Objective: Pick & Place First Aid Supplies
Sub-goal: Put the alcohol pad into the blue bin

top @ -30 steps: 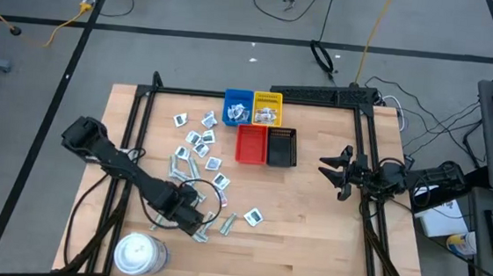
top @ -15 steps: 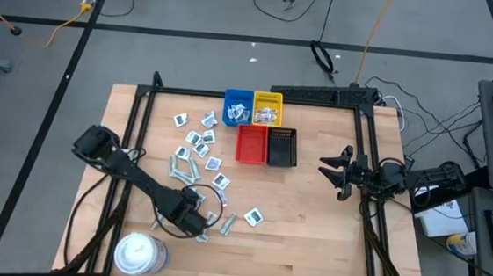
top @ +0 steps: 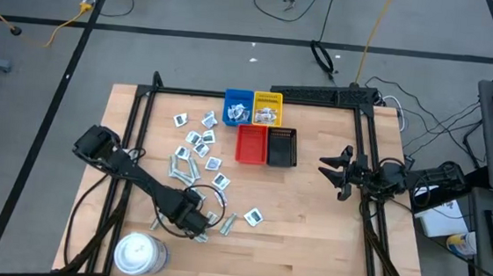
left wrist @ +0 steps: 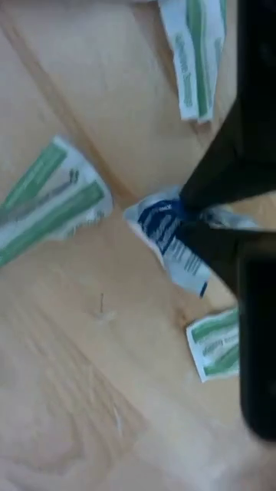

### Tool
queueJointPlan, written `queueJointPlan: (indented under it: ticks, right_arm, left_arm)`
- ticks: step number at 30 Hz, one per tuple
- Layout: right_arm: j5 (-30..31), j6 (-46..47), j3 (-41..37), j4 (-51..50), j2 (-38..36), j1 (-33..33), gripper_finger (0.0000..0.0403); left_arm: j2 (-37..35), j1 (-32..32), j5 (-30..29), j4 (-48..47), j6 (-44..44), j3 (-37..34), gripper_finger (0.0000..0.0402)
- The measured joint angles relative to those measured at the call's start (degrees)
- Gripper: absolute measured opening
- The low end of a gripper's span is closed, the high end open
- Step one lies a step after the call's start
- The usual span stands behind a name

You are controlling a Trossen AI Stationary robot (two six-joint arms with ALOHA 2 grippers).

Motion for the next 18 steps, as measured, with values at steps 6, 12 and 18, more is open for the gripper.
queueJointPlan:
  ticks: [6,12,18]
  right_arm:
    - [0.00,0.00,-0.01,0.00,0.00,0.00,0.0155]
    - [-0.02,-0.02,-0.01,-0.01,-0.01,0.00,0.0155]
    - [-0.02,-0.02,0.00,-0.02,-0.02,0.00,0.0155]
  left_arm:
    - [0.02,0.12,0.31,-0.26,0.48,-0.04,0.0009]
    - [-4.42,2.61,1.20,-0.61,3.30,-0.35,0.0004]
    - [-9.83,6.11,2.55,-0.41,13.04,-0.08,0.0002]
